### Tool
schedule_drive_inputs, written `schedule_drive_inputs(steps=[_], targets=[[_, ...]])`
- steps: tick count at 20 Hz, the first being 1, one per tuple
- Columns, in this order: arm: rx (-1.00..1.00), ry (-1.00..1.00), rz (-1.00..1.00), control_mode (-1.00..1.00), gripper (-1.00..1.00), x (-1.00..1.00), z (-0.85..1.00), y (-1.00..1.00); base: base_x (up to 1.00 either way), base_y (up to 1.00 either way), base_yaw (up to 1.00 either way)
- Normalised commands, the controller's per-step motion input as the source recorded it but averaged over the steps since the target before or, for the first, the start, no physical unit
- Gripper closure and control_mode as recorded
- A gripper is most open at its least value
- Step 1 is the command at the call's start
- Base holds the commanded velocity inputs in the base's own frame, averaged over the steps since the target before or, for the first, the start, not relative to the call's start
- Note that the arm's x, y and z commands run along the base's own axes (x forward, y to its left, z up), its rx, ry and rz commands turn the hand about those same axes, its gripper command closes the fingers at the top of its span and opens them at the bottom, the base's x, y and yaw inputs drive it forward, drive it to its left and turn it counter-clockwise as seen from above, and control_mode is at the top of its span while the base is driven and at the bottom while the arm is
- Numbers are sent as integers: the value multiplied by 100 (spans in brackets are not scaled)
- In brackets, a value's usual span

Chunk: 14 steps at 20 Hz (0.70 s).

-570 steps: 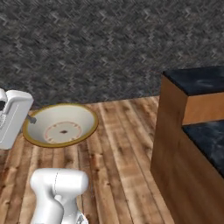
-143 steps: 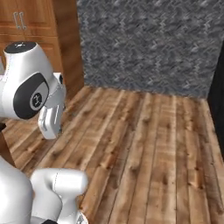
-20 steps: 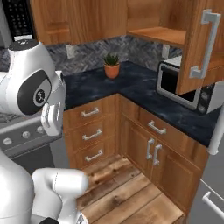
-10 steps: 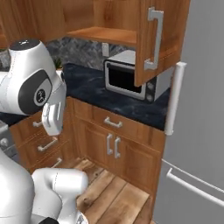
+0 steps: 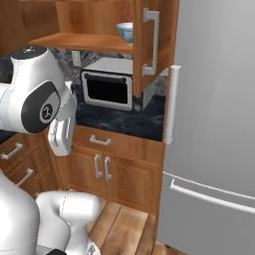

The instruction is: Pick up the bowls from the cabinet and place each bowl in front of a stool on the dining counter.

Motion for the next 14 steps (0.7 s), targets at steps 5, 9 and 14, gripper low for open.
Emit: schedule_drive_inputs(steps=[5,9,14], targets=[[0,0,0,100,-100,0,0,0,27,71,-23],[0,0,0,100,-100,0,0,0,43,40,-15],[0,0,0,100,-100,0,0,0,86,6,-29]])
